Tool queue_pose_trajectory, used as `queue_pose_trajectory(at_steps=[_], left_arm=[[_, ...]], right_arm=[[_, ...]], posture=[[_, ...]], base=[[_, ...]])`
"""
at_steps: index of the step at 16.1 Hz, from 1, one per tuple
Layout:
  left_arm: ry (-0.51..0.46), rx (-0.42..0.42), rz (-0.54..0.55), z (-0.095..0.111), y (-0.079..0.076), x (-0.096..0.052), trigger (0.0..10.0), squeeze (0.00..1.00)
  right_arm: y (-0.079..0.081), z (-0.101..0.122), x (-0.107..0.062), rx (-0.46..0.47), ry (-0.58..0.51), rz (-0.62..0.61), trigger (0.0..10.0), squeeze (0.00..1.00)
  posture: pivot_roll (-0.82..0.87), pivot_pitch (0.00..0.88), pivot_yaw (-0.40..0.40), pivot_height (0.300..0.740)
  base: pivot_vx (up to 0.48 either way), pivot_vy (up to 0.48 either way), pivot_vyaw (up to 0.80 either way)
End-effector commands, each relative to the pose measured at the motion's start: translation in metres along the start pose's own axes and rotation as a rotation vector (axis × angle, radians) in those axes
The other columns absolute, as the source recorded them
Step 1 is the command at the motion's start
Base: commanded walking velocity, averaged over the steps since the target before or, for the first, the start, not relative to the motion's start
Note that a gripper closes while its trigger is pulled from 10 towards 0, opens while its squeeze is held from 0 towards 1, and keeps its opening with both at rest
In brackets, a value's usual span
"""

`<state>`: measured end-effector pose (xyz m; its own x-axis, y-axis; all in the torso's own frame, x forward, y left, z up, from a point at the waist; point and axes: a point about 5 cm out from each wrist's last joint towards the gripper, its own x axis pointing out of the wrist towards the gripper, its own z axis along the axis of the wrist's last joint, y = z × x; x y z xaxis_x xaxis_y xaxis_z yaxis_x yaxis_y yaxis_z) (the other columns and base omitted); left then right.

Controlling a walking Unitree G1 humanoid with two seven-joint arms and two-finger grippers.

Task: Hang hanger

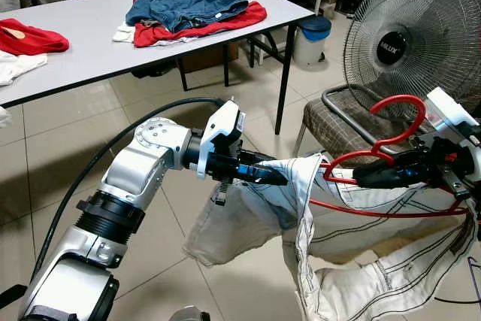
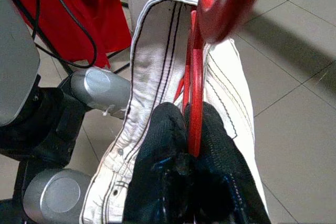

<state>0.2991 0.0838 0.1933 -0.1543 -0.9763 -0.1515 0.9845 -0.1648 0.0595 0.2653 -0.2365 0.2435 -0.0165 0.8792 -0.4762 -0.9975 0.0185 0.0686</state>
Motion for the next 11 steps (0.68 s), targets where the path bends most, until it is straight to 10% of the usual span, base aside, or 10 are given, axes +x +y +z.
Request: queue_pose_trajectory(at_steps=[1,4,5,6,7,11], left_arm=[[-0.067,0.072,0.025,0.015,0.003,-0.003,0.0,0.00],[-0.062,0.070,0.058,0.014,0.004,-0.004,0.0,0.00],[-0.096,0.044,0.061,0.015,0.005,-0.004,10.0,0.00],[-0.104,0.037,0.058,0.016,0.005,-0.004,10.0,0.21],[-0.102,0.025,0.049,0.015,0.004,-0.004,10.0,1.00],[-0.098,0.012,0.046,0.014,0.003,-0.005,10.0,1.00]], right_arm=[[0.000,0.002,0.003,-0.002,0.027,0.023,0.0,0.00],[0.001,0.001,0.003,0.001,0.026,0.024,0.0,0.00],[0.000,0.001,0.003,0.002,0.026,0.022,0.0,0.00],[0.000,0.000,0.003,0.003,0.026,0.021,0.0,0.00],[0.000,-0.001,0.004,0.006,0.030,0.016,0.0,0.00],[-0.003,-0.010,0.004,0.031,0.062,-0.051,0.0,0.00]], posture=[[-0.15,0.000,-0.006,0.740],[-0.15,0.000,-0.004,0.740],[-0.15,0.000,-0.004,0.740],[-0.15,0.000,-0.002,0.740],[-0.16,0.000,0.001,0.740],[-0.16,0.000,0.003,0.740]], base=[[0.000,0.000,0.00],[0.000,0.000,0.00],[0.000,0.000,0.00],[0.000,0.000,0.00],[0.000,0.000,0.00],[0.000,0.000,0.00]])
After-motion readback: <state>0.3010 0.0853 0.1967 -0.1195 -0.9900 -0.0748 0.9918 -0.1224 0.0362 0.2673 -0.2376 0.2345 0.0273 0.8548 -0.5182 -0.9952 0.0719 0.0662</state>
